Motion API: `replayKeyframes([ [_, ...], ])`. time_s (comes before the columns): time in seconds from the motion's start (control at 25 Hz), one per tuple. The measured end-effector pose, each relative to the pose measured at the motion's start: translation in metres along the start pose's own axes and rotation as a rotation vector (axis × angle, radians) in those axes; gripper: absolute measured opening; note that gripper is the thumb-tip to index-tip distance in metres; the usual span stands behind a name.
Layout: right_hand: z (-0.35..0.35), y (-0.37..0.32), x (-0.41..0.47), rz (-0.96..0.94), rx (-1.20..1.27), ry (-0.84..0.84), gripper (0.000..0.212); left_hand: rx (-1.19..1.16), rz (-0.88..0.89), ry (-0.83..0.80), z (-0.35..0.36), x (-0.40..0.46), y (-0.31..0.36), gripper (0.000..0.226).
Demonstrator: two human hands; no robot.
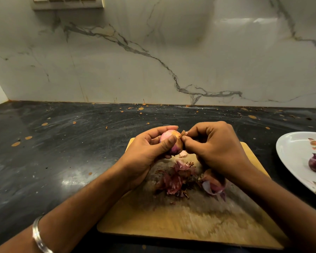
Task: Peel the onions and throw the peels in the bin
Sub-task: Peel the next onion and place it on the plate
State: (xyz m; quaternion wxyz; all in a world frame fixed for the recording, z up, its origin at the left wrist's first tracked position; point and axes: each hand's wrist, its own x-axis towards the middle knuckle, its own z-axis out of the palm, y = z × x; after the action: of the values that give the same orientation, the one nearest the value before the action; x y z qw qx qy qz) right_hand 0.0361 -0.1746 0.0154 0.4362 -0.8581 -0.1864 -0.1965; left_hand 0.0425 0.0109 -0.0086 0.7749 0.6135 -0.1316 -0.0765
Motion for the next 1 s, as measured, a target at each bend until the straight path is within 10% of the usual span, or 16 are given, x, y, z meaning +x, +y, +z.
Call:
replayKeyframes([
  [1.0, -0.004, 0.000, 0.001, 0.094, 0.025, 0.183, 0.008, -0.108, -0.011, -0.069, -0.001, -0.001, 0.011, 0.056],
])
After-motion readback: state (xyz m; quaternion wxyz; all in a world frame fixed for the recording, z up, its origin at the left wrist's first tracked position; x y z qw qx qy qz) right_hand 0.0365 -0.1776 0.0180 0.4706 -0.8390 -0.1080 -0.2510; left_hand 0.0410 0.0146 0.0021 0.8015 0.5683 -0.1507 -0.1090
